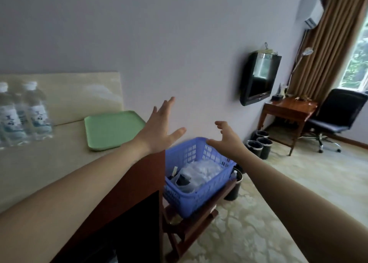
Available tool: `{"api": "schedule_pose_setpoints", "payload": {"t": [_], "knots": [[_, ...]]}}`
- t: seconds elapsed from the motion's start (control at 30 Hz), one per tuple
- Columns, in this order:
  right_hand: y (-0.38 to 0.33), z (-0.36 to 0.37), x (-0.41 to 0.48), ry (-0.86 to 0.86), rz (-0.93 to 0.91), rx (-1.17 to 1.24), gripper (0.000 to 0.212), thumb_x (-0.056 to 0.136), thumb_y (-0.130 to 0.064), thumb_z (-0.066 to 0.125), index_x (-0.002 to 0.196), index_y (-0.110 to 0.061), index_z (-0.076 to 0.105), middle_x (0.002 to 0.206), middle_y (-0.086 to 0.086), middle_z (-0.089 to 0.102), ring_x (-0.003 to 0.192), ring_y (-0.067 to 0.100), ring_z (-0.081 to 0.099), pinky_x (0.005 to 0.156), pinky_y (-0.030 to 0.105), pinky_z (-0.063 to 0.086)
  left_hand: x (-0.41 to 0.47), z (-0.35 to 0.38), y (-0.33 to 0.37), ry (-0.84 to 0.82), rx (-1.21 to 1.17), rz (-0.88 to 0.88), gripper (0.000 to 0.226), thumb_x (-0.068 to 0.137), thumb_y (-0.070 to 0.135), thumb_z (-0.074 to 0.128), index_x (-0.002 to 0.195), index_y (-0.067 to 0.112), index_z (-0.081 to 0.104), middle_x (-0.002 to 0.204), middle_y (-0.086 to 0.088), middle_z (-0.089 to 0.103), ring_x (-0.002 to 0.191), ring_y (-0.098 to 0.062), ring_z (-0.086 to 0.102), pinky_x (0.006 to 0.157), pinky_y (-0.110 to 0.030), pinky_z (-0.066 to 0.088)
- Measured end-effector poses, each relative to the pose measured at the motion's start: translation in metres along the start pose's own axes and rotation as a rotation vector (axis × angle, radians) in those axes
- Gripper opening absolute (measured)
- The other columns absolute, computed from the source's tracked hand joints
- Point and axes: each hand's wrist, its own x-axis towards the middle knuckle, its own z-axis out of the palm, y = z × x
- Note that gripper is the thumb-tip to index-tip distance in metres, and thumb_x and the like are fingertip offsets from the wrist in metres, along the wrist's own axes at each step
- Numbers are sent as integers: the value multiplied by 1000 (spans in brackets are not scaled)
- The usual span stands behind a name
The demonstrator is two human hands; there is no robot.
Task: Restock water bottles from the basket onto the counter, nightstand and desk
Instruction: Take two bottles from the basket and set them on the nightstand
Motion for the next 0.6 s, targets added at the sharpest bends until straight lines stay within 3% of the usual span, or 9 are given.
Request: {"api": "schedule_pose_setpoints", "payload": {"t": [0.17, 0.37, 0.6], "knots": [[67, -51, 5, 14, 52, -98, 75, 83, -22, 71, 146, -10, 30, 148, 13, 39, 135, 28, 39, 104, 28, 31, 47, 78, 22, -186, -20, -70, 90, 95, 45, 54, 155, 13, -5, 164, -5, -2, 150, -20, -4, 118, -37, -10], [149, -104, 16, -8, 113, -186, 79, 82, -27, 72, 147, -11, 29, 148, 12, 41, 132, 29, 43, 106, 36, 37, 86, 167, 42, -440, -73, -173, 92, 93, 51, 53, 155, 15, -5, 164, -5, -1, 150, -21, 1, 118, -36, -6], [225, -143, 43, -29, 173, -187, 75, 84, -22, 70, 147, -11, 29, 146, 12, 43, 130, 28, 45, 102, 35, 39, 128, 233, 55, -560, -27, -255, 93, 91, 61, 46, 155, 17, -5, 164, -4, 1, 150, -26, 6, 120, -42, 0]]}}
